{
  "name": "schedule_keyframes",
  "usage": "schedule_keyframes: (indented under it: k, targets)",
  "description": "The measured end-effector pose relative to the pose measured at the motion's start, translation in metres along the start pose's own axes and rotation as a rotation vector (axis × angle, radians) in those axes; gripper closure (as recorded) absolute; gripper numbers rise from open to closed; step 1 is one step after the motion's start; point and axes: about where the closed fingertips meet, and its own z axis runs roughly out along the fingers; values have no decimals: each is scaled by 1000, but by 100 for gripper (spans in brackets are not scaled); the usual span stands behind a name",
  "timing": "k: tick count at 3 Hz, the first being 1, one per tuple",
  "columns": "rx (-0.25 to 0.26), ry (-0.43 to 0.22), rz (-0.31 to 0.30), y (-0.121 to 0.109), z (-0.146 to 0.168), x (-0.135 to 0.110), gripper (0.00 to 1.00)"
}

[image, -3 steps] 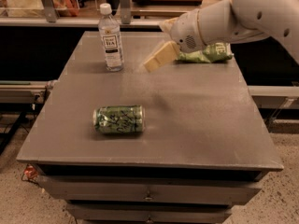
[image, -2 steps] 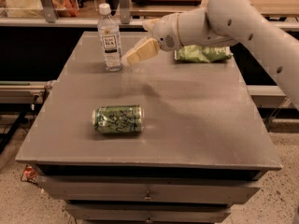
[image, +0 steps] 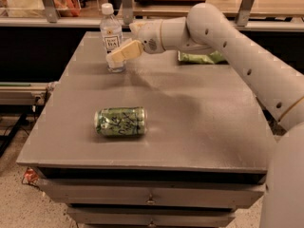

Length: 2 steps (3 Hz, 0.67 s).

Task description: Knock blue plastic bottle over

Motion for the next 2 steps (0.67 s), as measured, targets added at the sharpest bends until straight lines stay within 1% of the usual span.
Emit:
schedule_keyframes:
  k: [1,2]
  targets:
    - [-27,-28,79,-1,23,5,16]
    - [-40,-40,144,-2,34,6,40]
